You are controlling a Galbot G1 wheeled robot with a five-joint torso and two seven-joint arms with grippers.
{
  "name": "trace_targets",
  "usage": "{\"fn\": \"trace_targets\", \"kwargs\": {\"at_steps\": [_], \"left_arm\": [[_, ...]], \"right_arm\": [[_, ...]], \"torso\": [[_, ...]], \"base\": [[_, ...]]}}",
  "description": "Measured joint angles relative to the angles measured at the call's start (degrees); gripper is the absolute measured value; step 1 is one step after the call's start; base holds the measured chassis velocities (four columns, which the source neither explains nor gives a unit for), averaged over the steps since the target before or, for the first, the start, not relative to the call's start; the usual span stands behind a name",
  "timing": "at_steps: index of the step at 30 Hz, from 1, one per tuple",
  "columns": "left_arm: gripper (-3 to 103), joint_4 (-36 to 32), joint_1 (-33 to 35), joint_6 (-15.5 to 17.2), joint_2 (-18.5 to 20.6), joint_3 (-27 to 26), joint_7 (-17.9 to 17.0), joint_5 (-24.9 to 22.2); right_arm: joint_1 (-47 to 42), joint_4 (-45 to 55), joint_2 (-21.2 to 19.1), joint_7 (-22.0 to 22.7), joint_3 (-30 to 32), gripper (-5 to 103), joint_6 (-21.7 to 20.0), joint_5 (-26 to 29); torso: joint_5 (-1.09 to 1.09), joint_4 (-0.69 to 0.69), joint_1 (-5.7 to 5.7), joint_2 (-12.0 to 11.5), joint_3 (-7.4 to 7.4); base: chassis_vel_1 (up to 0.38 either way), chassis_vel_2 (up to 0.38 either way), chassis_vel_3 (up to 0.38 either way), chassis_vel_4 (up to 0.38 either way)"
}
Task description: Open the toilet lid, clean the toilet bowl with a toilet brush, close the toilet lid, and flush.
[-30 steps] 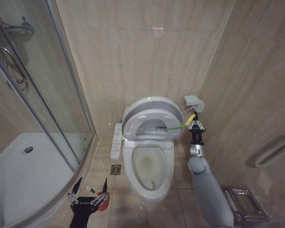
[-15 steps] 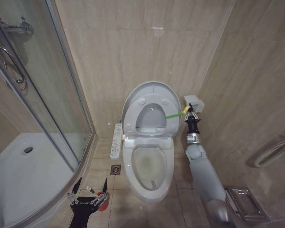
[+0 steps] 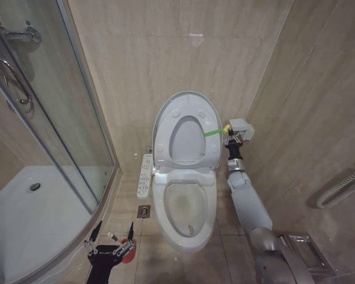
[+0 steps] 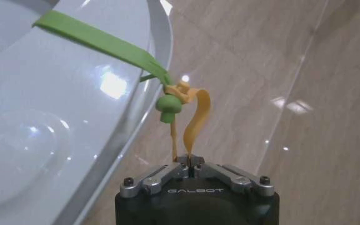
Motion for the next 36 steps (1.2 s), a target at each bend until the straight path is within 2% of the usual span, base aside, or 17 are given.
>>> {"fn": "trace_targets", "kwargs": {"at_steps": [12,27,28,34,35,36], "left_arm": [[99,0.0,0.0,0.0,0.0,0.0,0.0,0.0],[99,0.0,0.0,0.0,0.0,0.0,0.0,0.0],[99,0.0,0.0,0.0,0.0,0.0,0.0,0.0],[99,0.0,0.0,0.0,0.0,0.0,0.0,0.0],[99,0.0,0.0,0.0,0.0,0.0,0.0,0.0],[99,0.0,0.0,0.0,0.0,0.0,0.0,0.0]], "right_arm": [[-0.1,-1.3,0.2,-2.1,0.0,1,-1.0,0.6],[-3.1,3.3,-0.3,-1.6,-0.9,1,-3.0,3.2],[-3.8,4.1,-0.4,-1.2,-1.0,18,-3.1,3.7],[-7.6,10.1,-1.0,0.4,-1.6,18,-3.1,5.8],[-8.2,10.9,-1.1,0.7,-1.6,46,-3.0,6.1],[-8.2,10.9,-1.1,0.7,-1.6,46,-3.0,6.1]], "torso": [[0.0,0.0,-0.01,0.0,-0.01],[0.02,0.01,0.0,0.0,0.0],[0.02,-0.01,0.0,0.0,0.0],[0.02,-0.01,0.0,0.0,0.0],[0.02,-0.01,0.0,0.0,0.0],[0.02,-0.01,0.0,0.0,0.0]], "base": [[0.0,0.0,0.0,0.0],[0.0,0.0,0.0,0.0],[0.0,0.0,0.0,0.0],[0.0,0.0,0.0,0.0],[0.0,0.0,0.0,0.0],[0.0,0.0,0.0,0.0]]}}
